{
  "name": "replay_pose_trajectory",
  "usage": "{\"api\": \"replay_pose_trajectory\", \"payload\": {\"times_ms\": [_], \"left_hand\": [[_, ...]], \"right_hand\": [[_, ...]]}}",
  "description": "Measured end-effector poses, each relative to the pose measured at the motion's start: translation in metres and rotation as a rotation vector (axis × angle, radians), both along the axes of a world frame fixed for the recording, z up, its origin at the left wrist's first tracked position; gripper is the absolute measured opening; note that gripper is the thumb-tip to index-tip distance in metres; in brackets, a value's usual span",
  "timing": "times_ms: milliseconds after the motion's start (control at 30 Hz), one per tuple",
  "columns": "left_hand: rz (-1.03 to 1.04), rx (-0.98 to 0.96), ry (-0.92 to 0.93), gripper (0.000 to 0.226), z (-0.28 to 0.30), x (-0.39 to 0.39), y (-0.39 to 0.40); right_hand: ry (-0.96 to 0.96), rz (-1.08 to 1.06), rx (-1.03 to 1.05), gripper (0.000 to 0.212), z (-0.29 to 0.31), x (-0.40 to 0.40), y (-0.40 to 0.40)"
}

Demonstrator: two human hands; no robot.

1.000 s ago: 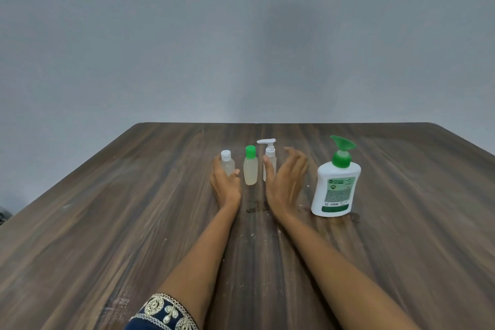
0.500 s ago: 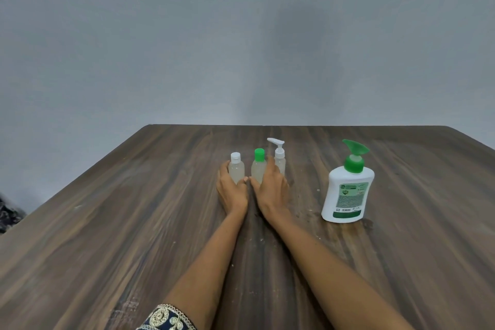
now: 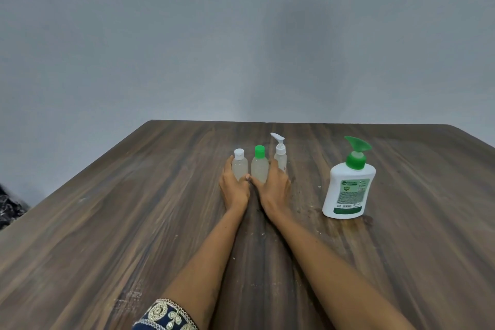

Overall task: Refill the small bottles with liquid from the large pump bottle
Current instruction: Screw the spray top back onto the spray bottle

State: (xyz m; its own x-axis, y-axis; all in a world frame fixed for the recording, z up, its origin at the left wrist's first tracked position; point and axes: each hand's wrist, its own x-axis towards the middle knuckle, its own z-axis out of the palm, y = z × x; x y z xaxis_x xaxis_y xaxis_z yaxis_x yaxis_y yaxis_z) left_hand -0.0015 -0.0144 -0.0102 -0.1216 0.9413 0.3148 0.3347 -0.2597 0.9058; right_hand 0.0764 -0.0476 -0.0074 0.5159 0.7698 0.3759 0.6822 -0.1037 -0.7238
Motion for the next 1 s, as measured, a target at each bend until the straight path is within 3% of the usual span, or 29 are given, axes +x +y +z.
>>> {"api": "replay_pose_trajectory", "payload": {"times_ms": [167, 300, 367, 533, 767, 1000], "left_hand": [[-0.009, 0.004, -0.011, 0.068, 0.001, 0.001, -0.005], [-0.005, 0.028, -0.013, 0.076, 0.006, 0.005, -0.010], [0.000, 0.019, -0.014, 0.079, 0.009, 0.008, -0.011], [0.003, -0.023, -0.021, 0.085, 0.013, 0.013, -0.013], [0.005, -0.039, 0.019, 0.083, 0.008, 0.012, -0.013], [-0.016, -0.030, 0.026, 0.085, 0.007, 0.008, -0.012]], "right_hand": [[-0.100, -0.071, 0.051, 0.069, -0.003, 0.006, -0.013], [-0.126, -0.194, 0.274, 0.055, -0.001, 0.012, -0.019], [-0.098, -0.170, 0.237, 0.051, 0.002, 0.018, -0.017], [0.030, 0.034, -0.008, 0.077, 0.006, 0.030, -0.009], [0.032, 0.003, 0.014, 0.045, 0.004, 0.034, -0.010], [0.040, -0.024, -0.001, 0.063, 0.001, 0.032, -0.010]]}}
